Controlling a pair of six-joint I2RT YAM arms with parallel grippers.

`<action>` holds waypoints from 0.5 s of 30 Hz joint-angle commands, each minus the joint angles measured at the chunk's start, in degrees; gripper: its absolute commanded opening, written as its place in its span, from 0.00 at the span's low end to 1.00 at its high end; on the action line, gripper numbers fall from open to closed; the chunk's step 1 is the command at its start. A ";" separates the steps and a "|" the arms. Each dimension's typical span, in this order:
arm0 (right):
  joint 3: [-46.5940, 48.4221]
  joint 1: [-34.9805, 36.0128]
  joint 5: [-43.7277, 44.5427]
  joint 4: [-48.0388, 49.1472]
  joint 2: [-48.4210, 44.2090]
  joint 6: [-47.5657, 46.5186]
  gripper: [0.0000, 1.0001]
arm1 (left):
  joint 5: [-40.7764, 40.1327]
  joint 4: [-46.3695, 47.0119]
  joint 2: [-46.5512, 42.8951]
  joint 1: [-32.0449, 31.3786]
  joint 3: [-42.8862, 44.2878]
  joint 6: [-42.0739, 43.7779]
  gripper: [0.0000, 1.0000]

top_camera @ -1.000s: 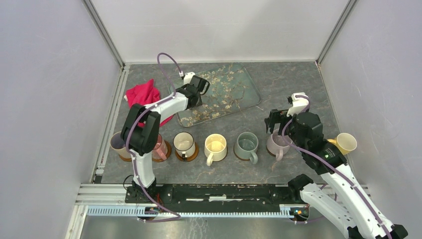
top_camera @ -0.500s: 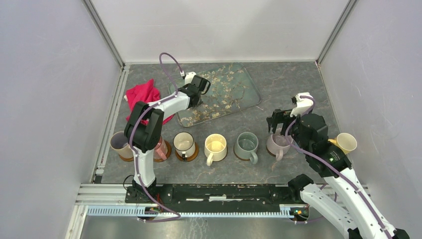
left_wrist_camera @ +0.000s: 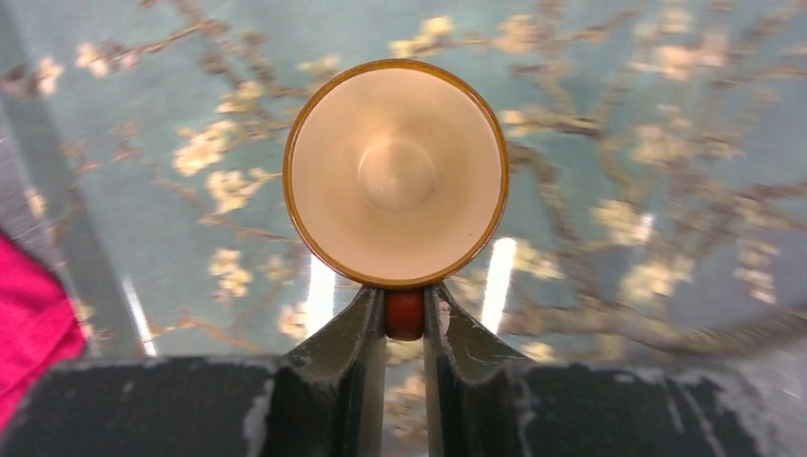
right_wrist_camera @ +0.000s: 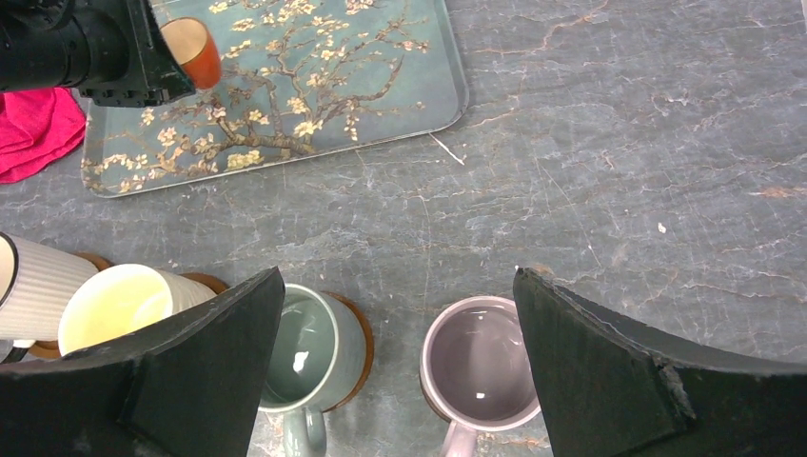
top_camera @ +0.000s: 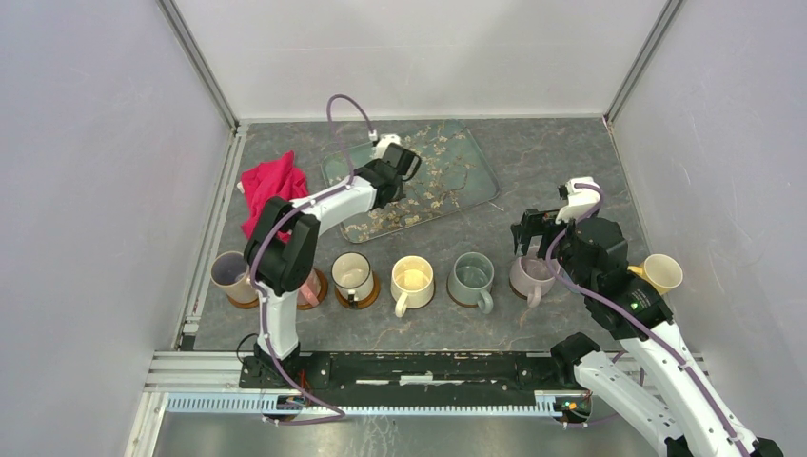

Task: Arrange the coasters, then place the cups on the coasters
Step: Move the cup to the tray.

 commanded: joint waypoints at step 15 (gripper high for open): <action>2.42 0.02 4.79 -2.96 -1.20 -0.43 0.98 | 4.11 -1.79 12.49 -15.20 26.88 3.81 0.02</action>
